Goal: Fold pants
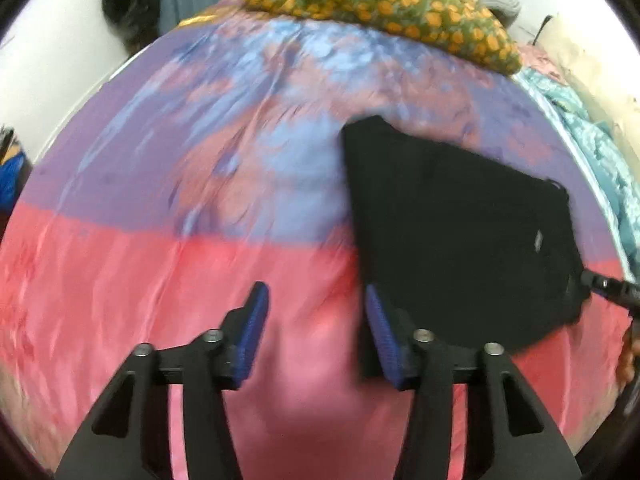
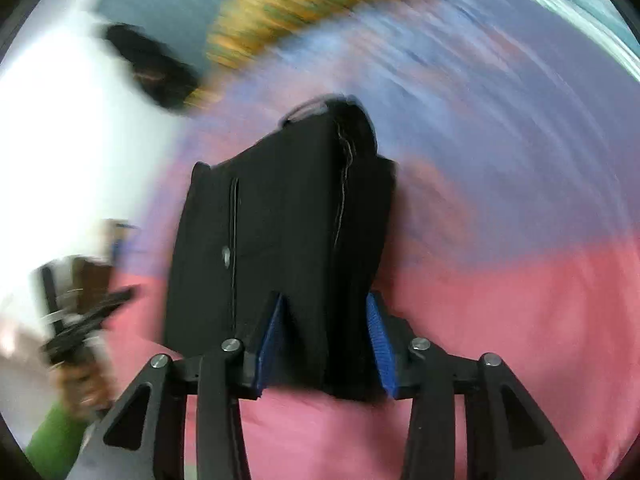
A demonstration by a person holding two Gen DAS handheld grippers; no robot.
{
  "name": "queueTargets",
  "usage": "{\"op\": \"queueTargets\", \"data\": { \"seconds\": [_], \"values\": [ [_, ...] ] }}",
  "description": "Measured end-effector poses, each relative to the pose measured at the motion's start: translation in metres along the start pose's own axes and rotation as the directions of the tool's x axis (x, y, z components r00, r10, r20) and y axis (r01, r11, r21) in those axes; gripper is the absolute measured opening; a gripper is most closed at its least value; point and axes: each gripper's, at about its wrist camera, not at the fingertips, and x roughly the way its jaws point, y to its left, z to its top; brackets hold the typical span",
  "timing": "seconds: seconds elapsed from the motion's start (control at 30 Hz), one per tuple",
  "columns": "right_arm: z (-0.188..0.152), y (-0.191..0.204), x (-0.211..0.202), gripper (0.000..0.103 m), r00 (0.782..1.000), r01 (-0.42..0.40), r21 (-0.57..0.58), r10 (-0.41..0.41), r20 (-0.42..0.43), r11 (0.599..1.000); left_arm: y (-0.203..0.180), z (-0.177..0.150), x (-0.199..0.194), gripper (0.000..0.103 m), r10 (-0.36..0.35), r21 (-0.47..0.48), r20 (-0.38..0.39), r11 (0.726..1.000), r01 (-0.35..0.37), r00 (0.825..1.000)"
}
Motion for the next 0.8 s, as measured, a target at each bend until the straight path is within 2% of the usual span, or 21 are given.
{"op": "queueTargets", "data": {
  "seconds": [0.03,0.07,0.1,0.13,0.2,0.3,0.37,0.4,0.47,0.5,0.57,0.73,0.8],
  "values": [
    [-0.008,-0.012,-0.01,0.06,0.999,0.002,0.037,-0.003,0.035,0.999,0.005,-0.013,-0.012,0.059,0.002,-0.002,0.028,1.0,-0.002,1.0],
    [-0.018,-0.019,-0.028,0.065,0.996,-0.021,0.059,0.016,0.086,0.998,0.008,-0.025,-0.024,0.067,0.021,0.001,0.053,1.0,-0.021,0.998],
    [-0.028,-0.017,-0.046,0.074,0.992,0.027,0.049,-0.033,0.12,0.998,0.009,-0.036,-0.035,0.086,0.05,0.004,0.079,0.999,-0.051,0.996],
    [-0.039,-0.01,-0.063,0.089,0.986,0.089,0.021,-0.091,0.142,0.996,0.007,-0.054,-0.051,0.097,0.074,0.001,0.103,0.997,-0.074,0.992],
    [-0.063,0.013,-0.092,0.103,0.975,0.149,-0.041,-0.14,0.173,0.988,-0.003,-0.076,-0.068,0.098,0.06,-0.004,0.097,0.998,-0.059,0.994],
    [-0.105,0.058,-0.118,0.103,0.951,0.267,-0.101,-0.244,0.192,0.958,-0.017,-0.099,-0.084,0.099,0.085,0.006,0.09,0.996,-0.085,0.992],
    [-0.146,0.091,-0.127,0.103,0.911,0.382,-0.139,-0.346,0.226,0.914,-0.03,-0.115,-0.106,0.099,0.115,0.01,0.117,0.993,-0.117,0.986],
    [-0.158,0.098,-0.131,0.103,0.9,0.402,-0.144,-0.362,0.244,0.904,-0.033,-0.119,-0.116,0.099,0.115,0.004,0.119,0.993,-0.117,0.986],
    [-0.19,0.125,-0.136,0.103,0.888,0.424,-0.162,-0.373,0.27,0.891,-0.041,-0.127,-0.133,0.099,0.09,0.003,0.106,0.996,-0.091,0.99],
    [-0.195,0.134,-0.139,0.103,0.886,0.426,-0.166,-0.373,0.275,0.89,-0.045,-0.129,-0.14,0.099,0.088,0.011,0.106,0.996,-0.09,0.99],
    [-0.219,0.152,-0.151,0.103,0.876,0.43,-0.159,-0.369,0.31,0.889,-0.052,-0.137,-0.157,0.099,0.115,0.045,0.122,0.992,-0.121,0.986],
    [-0.235,0.184,-0.167,0.103,0.847,0.47,-0.16,-0.393,0.358,0.868,-0.066,-0.148,-0.188,0.099,0.141,0.108,0.175,0.981,-0.161,0.974],
    [-0.237,0.193,-0.171,0.103,0.841,0.479,-0.17,-0.396,0.369,0.861,-0.07,-0.15,-0.197,0.099,0.143,0.121,0.202,0.978,-0.169,0.969]
  ]
}}
